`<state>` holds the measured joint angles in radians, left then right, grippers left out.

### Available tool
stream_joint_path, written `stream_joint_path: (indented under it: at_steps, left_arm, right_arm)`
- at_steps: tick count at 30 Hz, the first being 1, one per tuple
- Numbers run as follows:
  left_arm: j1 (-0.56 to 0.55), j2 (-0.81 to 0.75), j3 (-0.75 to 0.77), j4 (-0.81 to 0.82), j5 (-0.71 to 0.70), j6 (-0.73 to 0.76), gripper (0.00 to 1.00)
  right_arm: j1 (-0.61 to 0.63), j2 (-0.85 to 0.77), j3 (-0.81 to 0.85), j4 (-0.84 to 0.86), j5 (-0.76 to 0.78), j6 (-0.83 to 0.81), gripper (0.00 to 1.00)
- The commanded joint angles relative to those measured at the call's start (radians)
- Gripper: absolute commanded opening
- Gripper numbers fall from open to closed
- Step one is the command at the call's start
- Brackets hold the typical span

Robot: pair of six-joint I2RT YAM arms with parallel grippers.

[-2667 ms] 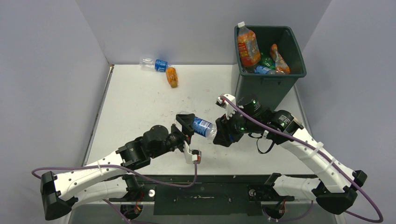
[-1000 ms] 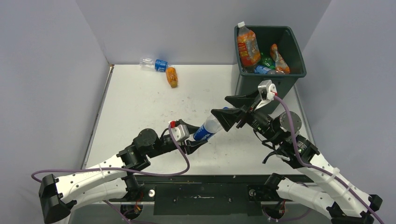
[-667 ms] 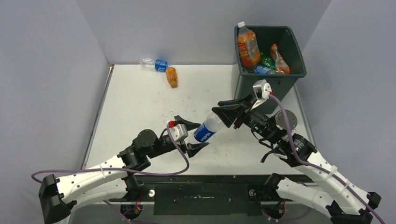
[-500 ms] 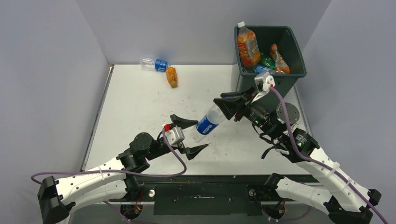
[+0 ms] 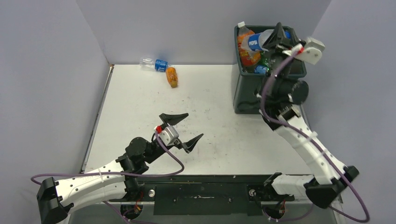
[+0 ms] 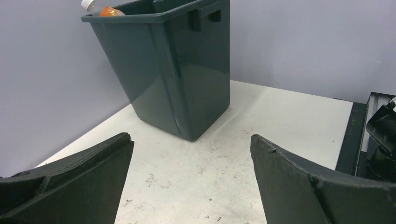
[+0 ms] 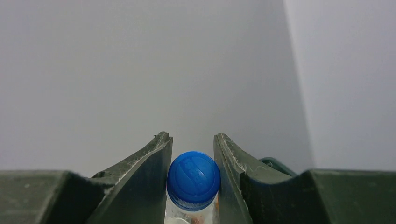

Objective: Put the plastic bottles in the bin
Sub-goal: Place the plastic bottle in the trash bin.

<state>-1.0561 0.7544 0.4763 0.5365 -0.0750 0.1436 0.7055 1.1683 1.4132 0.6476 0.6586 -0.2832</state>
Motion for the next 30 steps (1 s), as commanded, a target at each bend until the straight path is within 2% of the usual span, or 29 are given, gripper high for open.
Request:
stream_joint_path:
  at_steps: [1,3,5,6,7,8,9,10,15,17,19,21,23,26,28,30]
  left_arm:
    - [-0.010,-0.009,0.006,0.072,-0.051,0.028,0.96]
    - [-0.023,-0.003,0.011,0.065,-0.091,0.031,0.96]
    - [-0.041,0.010,0.015,0.054,-0.157,0.051,0.96]
    - [-0.047,0.017,0.016,0.052,-0.179,0.061,0.96]
    - [-0.048,0.024,0.016,0.051,-0.201,0.066,0.96]
    - [-0.048,0.036,0.018,0.051,-0.225,0.068,0.96]
    - [-0.050,0.044,0.022,0.051,-0.246,0.071,0.96]
    - [-0.050,0.053,0.028,0.050,-0.271,0.070,0.96]
    - [-0.039,0.114,0.099,-0.005,-0.437,-0.015,0.96]
    - [-0.005,0.148,0.153,-0.070,-0.491,-0.093,0.96]
    - [0.070,0.178,0.224,-0.179,-0.504,-0.234,0.96]
    - [0.187,0.210,0.292,-0.311,-0.471,-0.414,0.96]
    - [0.343,0.252,0.336,-0.397,-0.378,-0.607,0.96]
    - [0.538,0.343,0.335,-0.381,-0.197,-0.878,0.96]
    - [0.605,0.438,0.350,-0.349,-0.169,-0.948,0.96]
    - [0.626,0.555,0.435,-0.364,-0.186,-0.904,0.96]
  right_arm:
    - [-0.242,0.201,0.077,0.141,0.113,0.000,0.05]
    - [-0.352,0.286,0.135,0.104,0.153,0.068,0.05]
    - [-0.397,0.347,0.173,0.095,0.130,0.086,0.07]
    - [-0.406,0.375,0.198,0.098,0.110,0.084,0.24]
    - [-0.409,0.403,0.249,0.040,0.090,0.100,0.63]
    - [-0.403,0.426,0.317,-0.052,0.078,0.126,0.87]
    - [-0.391,0.433,0.359,-0.116,0.065,0.152,0.97]
    - [-0.372,0.422,0.365,-0.129,0.055,0.165,0.91]
    - [-0.259,0.291,0.344,-0.203,-0.059,0.276,0.90]
    - [-0.237,0.233,0.320,-0.300,-0.146,0.401,0.90]
    - [-0.227,0.174,0.269,-0.373,-0.236,0.499,0.90]
    - [-0.226,0.117,0.184,-0.434,-0.357,0.585,0.90]
    - [-0.203,0.042,0.060,-0.409,-0.455,0.621,0.90]
    - [-0.159,-0.021,-0.100,-0.358,-0.494,0.646,0.90]
    - [-0.157,-0.022,-0.157,-0.387,-0.486,0.705,0.90]
    - [-0.156,-0.026,-0.233,-0.375,-0.535,0.759,0.90]
